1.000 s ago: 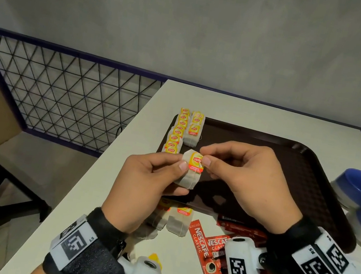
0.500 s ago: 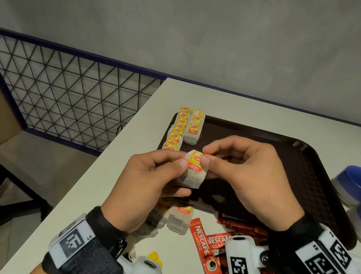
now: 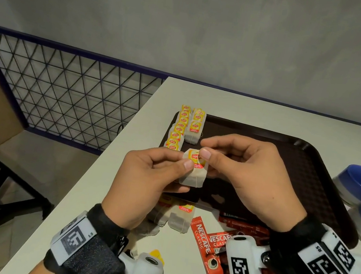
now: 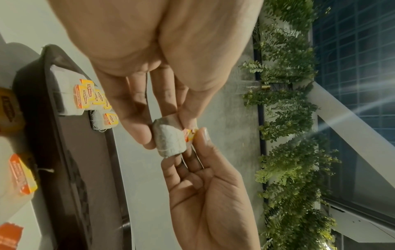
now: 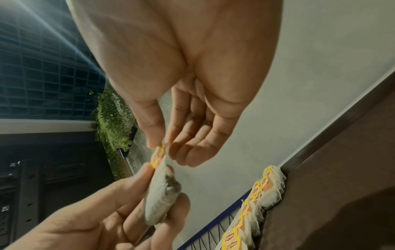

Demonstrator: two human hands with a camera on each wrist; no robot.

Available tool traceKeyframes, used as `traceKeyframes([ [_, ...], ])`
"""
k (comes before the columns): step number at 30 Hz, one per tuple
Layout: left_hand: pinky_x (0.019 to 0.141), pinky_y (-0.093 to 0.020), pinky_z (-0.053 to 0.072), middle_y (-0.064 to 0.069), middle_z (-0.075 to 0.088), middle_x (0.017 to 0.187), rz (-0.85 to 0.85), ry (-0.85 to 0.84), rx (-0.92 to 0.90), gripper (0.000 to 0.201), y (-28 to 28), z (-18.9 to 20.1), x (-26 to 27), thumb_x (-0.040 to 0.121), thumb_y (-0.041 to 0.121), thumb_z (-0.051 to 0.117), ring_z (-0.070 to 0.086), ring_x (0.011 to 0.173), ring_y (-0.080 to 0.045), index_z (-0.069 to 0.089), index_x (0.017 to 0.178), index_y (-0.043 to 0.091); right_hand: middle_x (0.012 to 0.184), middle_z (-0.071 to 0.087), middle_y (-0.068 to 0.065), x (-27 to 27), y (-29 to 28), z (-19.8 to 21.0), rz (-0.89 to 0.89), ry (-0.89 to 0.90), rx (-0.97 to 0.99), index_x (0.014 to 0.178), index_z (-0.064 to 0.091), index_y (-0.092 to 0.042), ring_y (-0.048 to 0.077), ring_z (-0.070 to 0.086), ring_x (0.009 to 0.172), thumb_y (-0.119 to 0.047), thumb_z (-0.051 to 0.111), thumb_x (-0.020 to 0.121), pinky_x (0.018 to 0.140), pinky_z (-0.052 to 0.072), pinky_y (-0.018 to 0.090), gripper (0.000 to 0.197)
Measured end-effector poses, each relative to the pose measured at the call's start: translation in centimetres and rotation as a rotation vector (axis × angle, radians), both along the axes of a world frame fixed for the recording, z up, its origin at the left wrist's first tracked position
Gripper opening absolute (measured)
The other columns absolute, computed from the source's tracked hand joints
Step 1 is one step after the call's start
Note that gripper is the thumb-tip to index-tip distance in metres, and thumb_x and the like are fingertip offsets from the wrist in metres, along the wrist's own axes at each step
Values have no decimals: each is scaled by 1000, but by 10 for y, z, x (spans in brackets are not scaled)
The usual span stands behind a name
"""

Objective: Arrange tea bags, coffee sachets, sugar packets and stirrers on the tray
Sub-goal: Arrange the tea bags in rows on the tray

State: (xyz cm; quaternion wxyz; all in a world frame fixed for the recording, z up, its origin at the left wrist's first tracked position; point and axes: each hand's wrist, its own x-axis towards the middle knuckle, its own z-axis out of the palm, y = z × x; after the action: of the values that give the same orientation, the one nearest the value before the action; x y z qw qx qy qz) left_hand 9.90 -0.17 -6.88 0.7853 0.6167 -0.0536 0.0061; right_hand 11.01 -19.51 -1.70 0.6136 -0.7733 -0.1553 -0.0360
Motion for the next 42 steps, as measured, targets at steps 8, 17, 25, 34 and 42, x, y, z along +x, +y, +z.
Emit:
traceKeyframes([
  [8, 73, -36, 64, -14, 80, 95, 30, -21, 8, 19, 1, 3, -1, 89, 14, 72, 78, 88, -21, 77, 105, 4, 90, 80, 7, 1, -1, -1, 0, 36, -60, 100, 81, -14, 27, 77, 85, -17, 79, 90, 80, 65, 43, 11],
  [17, 78, -30, 62, -15, 79, 94, 14, -64, -5, 25, 2, 4, 1, 81, -1, 79, 78, 91, -26, 74, 106, 2, 95, 81, 6, 9, -1, 11, -15, 88, -4, 98, 81, -11, 26, 79, 89, -14, 78, 89, 83, 63, 45, 10],
  [25, 81, -38, 61, -6, 75, 97, 166, -54, 21, 23, 9, 0, 7, 85, 11, 83, 71, 82, -24, 74, 107, 11, 87, 76, 22, 58, 11, 29, -79, 195, 137, 95, 73, 6, 33, 72, 73, 1, 73, 91, 68, 66, 38, 6],
  [34, 59, -21, 49, -25, 69, 95, 87, 53, 118, 4, 10, 0, 8, 89, 18, 78, 66, 79, -27, 75, 88, 19, 89, 71, 27, 126, 19, 1, -130, 420, -169, 100, 70, 7, 29, 70, 60, 7, 67, 92, 58, 64, 35, 9],
  [42, 62, -21, 51, -25, 68, 93, 73, 55, 151, 6, 10, 2, 6, 93, 14, 71, 66, 74, -18, 74, 87, 14, 87, 72, 24, 147, 29, -26, -149, 482, -273, 90, 69, 3, 26, 71, 59, 6, 69, 92, 65, 66, 38, 3],
])
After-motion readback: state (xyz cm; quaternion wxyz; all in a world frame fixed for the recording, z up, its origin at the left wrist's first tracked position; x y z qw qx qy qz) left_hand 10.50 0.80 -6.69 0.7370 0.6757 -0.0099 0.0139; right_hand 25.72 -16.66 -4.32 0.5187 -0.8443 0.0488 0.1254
